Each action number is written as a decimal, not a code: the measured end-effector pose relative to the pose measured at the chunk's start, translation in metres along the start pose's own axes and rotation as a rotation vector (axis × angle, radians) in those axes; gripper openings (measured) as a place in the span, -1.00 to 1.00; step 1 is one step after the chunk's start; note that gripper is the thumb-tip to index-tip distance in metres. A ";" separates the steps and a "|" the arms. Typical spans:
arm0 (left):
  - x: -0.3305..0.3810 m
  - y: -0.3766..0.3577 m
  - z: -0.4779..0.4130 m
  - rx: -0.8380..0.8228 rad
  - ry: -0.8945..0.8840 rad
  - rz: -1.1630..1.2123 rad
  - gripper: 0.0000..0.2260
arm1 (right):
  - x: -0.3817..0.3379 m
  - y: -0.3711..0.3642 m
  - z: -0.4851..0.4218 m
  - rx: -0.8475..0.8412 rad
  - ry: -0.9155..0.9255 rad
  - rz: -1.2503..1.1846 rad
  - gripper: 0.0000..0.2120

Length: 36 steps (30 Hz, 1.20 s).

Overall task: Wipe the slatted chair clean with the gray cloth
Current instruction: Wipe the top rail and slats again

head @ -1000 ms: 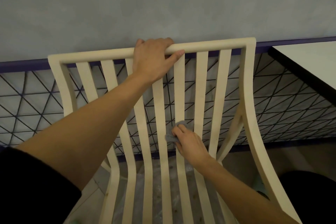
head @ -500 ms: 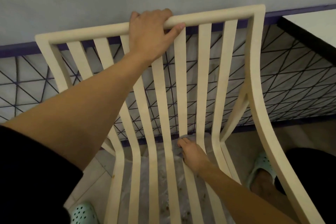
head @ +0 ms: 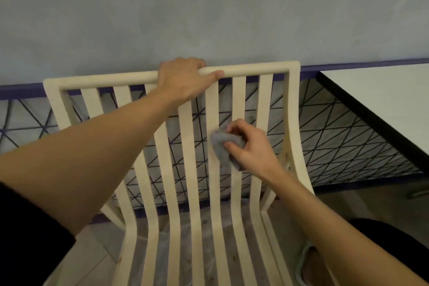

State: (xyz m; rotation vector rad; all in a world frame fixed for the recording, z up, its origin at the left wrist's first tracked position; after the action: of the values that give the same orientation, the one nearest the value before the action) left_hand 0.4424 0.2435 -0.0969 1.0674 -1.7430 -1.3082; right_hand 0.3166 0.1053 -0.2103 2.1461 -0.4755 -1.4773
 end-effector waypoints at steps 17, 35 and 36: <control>0.031 -0.010 -0.026 -0.135 0.023 0.092 -0.37 | 0.028 0.006 -0.019 0.163 -0.075 0.367 -0.82; 0.031 -0.009 -0.024 -0.111 0.012 0.050 -0.41 | 0.001 0.028 -0.049 0.235 -0.018 0.376 -0.80; 0.031 -0.009 -0.024 -0.107 0.008 0.043 -0.41 | 0.007 0.022 -0.043 0.239 -0.033 0.369 -0.79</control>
State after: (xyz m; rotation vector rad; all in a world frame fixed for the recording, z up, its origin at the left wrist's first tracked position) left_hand 0.4523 0.2046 -0.0978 0.9691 -1.6609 -1.3532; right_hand 0.3592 0.0919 -0.1899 2.0655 -1.0436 -1.3003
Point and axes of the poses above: each hand's wrist, its own z-axis away from the middle knuckle, its own y-axis out of the back of the hand, x = y × z, the point moved 5 cm from there along -z, towards the middle knuckle, and after that the axes turned 10 degrees about -x, right-handed, at the moved point
